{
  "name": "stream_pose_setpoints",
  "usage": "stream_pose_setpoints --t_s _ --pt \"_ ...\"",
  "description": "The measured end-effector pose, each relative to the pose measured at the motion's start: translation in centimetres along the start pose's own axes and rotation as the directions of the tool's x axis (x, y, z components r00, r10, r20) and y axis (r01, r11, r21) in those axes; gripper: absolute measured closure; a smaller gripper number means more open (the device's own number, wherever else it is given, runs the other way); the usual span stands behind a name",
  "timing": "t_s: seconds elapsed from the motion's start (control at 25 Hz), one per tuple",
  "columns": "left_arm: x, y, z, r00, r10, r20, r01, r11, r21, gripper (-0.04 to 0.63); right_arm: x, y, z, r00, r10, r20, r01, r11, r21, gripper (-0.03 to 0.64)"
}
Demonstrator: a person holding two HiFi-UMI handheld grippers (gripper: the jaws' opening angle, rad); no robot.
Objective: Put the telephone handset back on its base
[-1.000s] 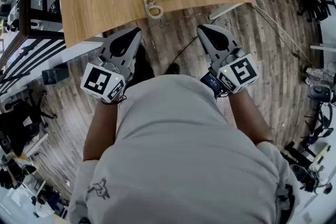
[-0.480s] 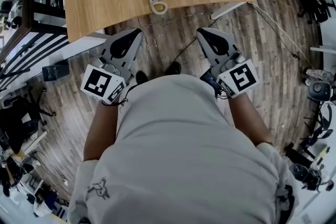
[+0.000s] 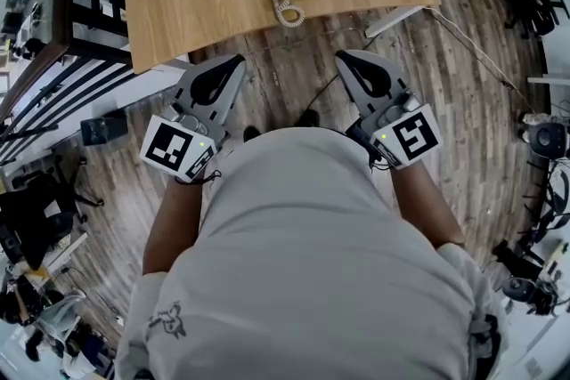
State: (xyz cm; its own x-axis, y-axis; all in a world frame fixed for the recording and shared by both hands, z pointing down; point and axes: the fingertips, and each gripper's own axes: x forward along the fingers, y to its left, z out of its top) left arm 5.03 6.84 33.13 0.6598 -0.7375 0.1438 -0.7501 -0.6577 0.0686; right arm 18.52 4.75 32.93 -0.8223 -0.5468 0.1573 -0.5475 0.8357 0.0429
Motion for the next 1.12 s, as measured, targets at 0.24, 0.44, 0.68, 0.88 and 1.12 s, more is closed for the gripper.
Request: stream_pose_setpoints --t_s 0.24,0.44,0.68,0.88,1.12 --pt "-2.9 0.6 -0.1 1.000 -0.009 0.005 0.009 1.000 0.018 0.589 1.1 2.7 0.4 1.000 0.004 0.007 -0.004 1.000 -0.014 0.611" --pt "-4.8 0.9 -0.2 1.000 -0.011 0.008 0.011 1.000 0.020 0.589 1.8 4.6 0.5 1.000 0.009 0.000 -0.009 1.000 -0.010 0.611" --pt "-6.2 1.5 -0.5 1.000 -0.009 0.010 0.009 1.000 0.014 0.589 2.3 5.9 0.9 1.000 0.004 -0.002 -0.004 1.000 -0.009 0.611" --pt "-6.0 1.2 -0.7 1.000 -0.020 0.011 0.020 1.000 0.014 0.589 1.9 6.0 1.0 1.000 -0.011 0.000 0.011 1.000 -0.010 0.611" --pt "-5.4 0.2 -0.7 1.000 -0.025 0.012 0.025 1.000 0.005 0.589 0.7 5.6 0.9 1.000 -0.016 -0.002 0.016 1.000 -0.007 0.611"
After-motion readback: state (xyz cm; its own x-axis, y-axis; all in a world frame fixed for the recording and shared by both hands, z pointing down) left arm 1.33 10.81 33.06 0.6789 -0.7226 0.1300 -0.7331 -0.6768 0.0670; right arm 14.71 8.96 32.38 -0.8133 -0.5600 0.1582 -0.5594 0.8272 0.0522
